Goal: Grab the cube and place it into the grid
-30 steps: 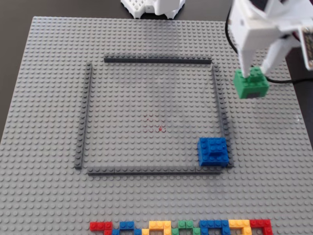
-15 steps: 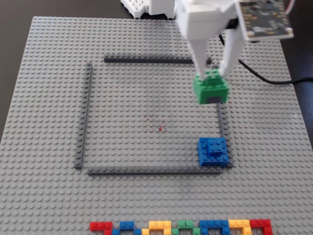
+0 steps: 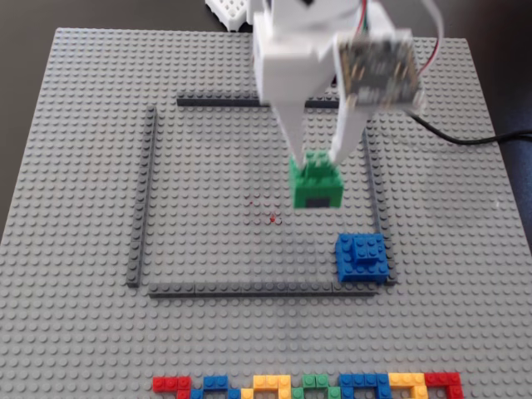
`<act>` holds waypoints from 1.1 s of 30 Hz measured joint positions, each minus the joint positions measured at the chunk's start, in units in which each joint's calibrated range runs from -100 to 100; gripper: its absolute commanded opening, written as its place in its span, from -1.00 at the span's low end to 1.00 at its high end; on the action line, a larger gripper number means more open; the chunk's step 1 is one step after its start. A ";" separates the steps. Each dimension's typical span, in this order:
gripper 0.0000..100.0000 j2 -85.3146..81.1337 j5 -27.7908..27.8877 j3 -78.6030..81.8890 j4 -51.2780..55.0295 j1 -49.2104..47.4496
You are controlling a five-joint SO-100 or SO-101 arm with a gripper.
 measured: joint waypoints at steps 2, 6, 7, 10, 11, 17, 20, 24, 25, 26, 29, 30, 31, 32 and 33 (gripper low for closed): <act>-0.86 2.21 0.00 -0.53 -0.54 0.15; -0.86 6.19 0.15 -1.59 -1.61 0.22; -0.86 7.04 0.24 -1.77 -1.86 0.22; -0.86 9.08 0.63 -2.82 -2.34 0.22; -0.86 9.67 0.68 -3.35 -2.44 0.22; -0.86 13.49 0.88 -6.62 -2.49 0.22; -0.86 15.10 0.88 -8.30 -2.49 0.22; -0.86 16.79 0.88 -10.15 -2.49 0.29; -0.86 17.13 0.88 -10.59 -2.49 0.44; -0.86 17.47 0.88 -11.03 -2.49 0.51; -0.86 18.49 0.88 -11.92 -2.83 0.58; -0.86 18.74 0.88 -12.09 -2.93 0.58; -0.86 19.08 0.88 -12.18 -3.13 0.51; -0.86 19.25 0.88 -12.18 -3.17 0.51; -0.86 19.42 0.93 -12.18 -3.27 0.51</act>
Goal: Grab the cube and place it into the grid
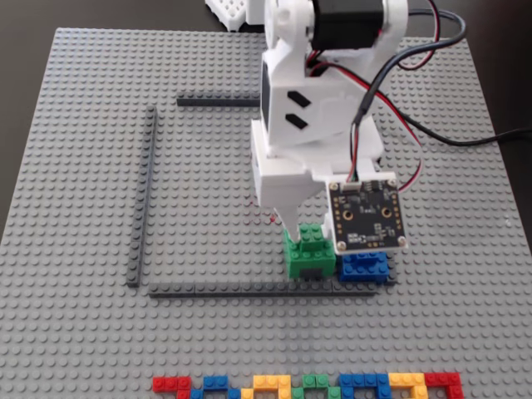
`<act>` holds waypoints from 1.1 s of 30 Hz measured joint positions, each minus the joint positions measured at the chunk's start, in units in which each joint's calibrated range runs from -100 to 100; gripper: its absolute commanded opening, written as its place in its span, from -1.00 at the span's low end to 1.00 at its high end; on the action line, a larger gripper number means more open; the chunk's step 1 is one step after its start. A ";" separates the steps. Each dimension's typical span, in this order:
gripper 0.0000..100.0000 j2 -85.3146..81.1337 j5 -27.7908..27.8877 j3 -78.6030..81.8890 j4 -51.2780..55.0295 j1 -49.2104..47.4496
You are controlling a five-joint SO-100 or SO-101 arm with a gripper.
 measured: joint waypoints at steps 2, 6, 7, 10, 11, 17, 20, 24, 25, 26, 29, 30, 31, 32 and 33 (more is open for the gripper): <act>-0.86 0.25 -0.05 0.00 -0.05 0.00; -0.85 0.25 -0.05 0.00 -0.05 0.00; -0.85 0.25 -0.05 0.00 -0.05 0.00; -0.85 0.25 -0.05 0.00 -0.05 0.00; -0.85 0.25 -0.05 0.00 -0.05 0.00; -0.85 0.25 -0.05 -0.88 -0.05 -0.66; -0.85 0.25 -0.05 -1.24 -0.05 -0.95; -0.85 0.25 0.00 -1.24 -0.05 -0.95; -0.85 0.25 -0.05 -1.24 -0.05 -0.95; -0.85 0.25 -0.05 -1.24 -0.05 -0.95; -0.85 0.25 -0.05 -1.24 -0.15 -0.95; -0.85 0.25 -0.05 -1.24 -0.34 -0.95; -0.85 0.25 -0.05 -1.24 -0.49 -0.95; -0.85 0.25 -0.05 -1.24 -0.59 -0.95; -0.85 0.25 -0.05 -1.24 -0.63 -0.95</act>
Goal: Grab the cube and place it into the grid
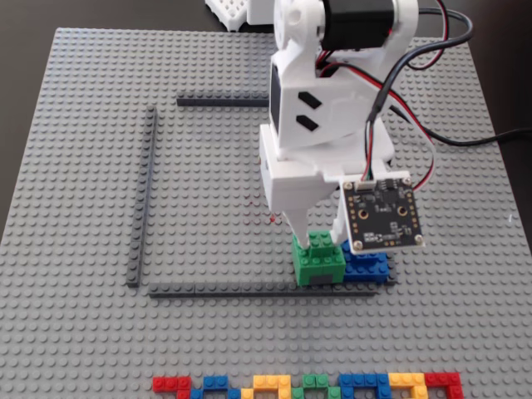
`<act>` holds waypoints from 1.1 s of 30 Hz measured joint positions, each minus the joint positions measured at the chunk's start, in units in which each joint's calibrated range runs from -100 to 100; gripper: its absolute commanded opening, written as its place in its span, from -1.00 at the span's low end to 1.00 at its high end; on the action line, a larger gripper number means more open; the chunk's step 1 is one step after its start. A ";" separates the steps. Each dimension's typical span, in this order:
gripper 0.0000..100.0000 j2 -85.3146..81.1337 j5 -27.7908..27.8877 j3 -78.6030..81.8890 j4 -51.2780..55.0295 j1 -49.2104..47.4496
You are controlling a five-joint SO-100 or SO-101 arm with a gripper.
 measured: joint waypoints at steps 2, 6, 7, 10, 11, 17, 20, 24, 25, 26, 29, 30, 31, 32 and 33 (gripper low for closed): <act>-0.85 0.00 0.00 0.00 -0.10 0.00; -0.85 0.00 0.00 0.00 -0.10 0.00; -0.85 0.00 0.00 0.00 -0.10 0.00; -0.86 0.00 0.00 0.00 -0.10 0.00; -0.86 0.00 0.00 0.00 -0.10 0.00; -0.86 0.00 0.10 0.00 -0.05 0.73; -0.86 0.00 0.24 0.00 0.29 0.80; -0.86 0.00 0.29 0.00 0.59 0.80; -0.86 0.17 0.29 0.00 0.59 0.80; -0.86 0.42 0.29 0.00 0.59 0.80; -0.86 0.93 0.00 0.00 0.59 0.73; -0.85 1.10 -0.15 0.00 0.59 0.73; -0.85 1.36 -0.24 0.00 0.59 0.73; -0.85 1.44 -0.34 0.00 0.59 0.73; -0.85 1.53 -0.39 0.00 0.59 0.58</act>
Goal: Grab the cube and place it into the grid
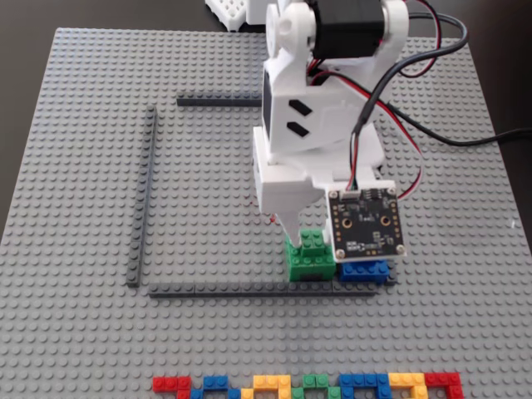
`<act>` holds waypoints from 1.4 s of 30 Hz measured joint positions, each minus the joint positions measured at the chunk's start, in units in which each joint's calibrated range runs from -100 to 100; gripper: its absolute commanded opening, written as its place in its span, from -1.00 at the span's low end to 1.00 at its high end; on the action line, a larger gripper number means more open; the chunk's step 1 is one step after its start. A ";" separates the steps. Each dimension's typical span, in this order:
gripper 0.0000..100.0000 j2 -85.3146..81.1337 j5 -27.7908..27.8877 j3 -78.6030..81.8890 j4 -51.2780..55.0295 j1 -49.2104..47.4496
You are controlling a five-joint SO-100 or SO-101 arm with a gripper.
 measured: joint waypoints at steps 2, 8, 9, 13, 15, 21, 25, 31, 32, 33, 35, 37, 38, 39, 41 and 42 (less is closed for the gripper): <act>-0.85 0.00 0.00 0.00 0.00 -0.22; -0.85 0.42 -0.10 -0.09 -0.20 -0.22; -0.85 0.51 -0.24 -0.09 -0.24 -0.22; -0.85 0.59 -0.78 -0.09 -0.24 -0.44; -0.85 0.59 -1.03 -0.09 -0.20 -0.58; -0.85 0.68 -1.66 -0.44 -0.20 -1.39; -0.85 0.93 -1.86 -0.44 -0.20 -1.39; -0.76 0.93 -1.86 -0.53 -0.20 -1.39; -0.74 0.93 -1.86 -0.53 -0.20 -1.39; -0.70 0.93 -1.86 -0.53 -0.24 -1.39; -0.67 0.93 -2.05 -0.53 -0.24 -1.39; -0.67 0.93 -2.30 -0.53 -0.54 -1.39; -0.67 1.02 -2.20 -0.53 -0.68 -1.31; -0.67 1.02 -2.44 -0.53 -0.78 -1.31; -0.67 1.02 -2.44 -0.44 -0.78 -1.02; -0.67 1.02 -2.44 -0.44 -0.78 -1.02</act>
